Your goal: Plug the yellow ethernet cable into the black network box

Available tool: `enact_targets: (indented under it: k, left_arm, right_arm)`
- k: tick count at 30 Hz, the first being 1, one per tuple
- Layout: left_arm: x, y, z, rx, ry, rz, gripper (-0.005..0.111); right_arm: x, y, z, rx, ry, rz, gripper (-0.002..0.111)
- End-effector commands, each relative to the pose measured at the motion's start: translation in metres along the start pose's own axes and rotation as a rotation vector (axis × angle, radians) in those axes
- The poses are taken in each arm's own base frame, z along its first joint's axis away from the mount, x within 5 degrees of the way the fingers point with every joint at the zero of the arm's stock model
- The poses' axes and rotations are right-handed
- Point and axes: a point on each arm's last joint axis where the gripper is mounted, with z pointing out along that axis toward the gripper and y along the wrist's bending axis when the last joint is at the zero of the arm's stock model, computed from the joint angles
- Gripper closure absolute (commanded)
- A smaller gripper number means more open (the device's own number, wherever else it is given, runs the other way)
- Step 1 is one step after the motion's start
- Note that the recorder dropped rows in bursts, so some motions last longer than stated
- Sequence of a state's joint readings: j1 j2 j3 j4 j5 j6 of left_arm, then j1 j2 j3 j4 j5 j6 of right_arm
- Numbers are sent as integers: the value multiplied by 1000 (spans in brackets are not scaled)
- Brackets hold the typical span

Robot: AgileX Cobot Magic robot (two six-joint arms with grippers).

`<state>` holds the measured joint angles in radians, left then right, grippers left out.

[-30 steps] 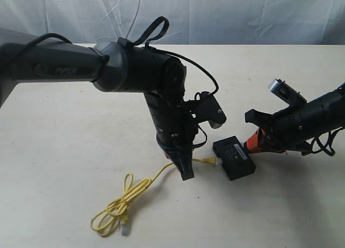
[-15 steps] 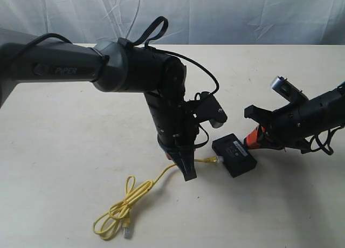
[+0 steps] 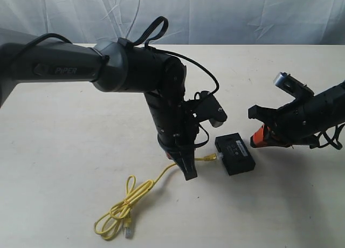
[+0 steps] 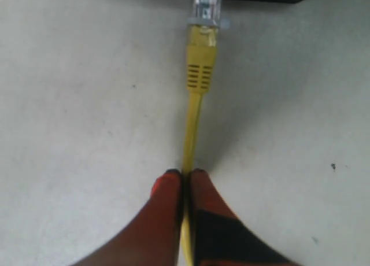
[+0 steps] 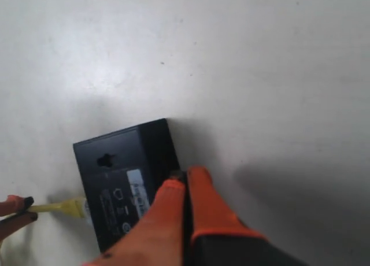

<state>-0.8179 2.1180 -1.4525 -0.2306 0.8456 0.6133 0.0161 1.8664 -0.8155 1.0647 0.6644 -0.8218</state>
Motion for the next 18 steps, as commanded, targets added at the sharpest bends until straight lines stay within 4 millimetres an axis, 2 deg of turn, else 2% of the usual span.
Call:
enact_targets:
  k: [1, 7, 18]
  left_arm:
    - [-3, 0, -6, -18, -21, 7, 107]
    - [-3, 0, -6, -20, -20, 42, 107]
    - [-3, 0, -6, -24, -24, 92, 107]
  right_arm:
    - [3, 2, 0, 6, 15, -16, 109]
    - [4, 8, 6, 26, 16, -53, 109]
    - [4, 8, 6, 27, 14, -54, 109]
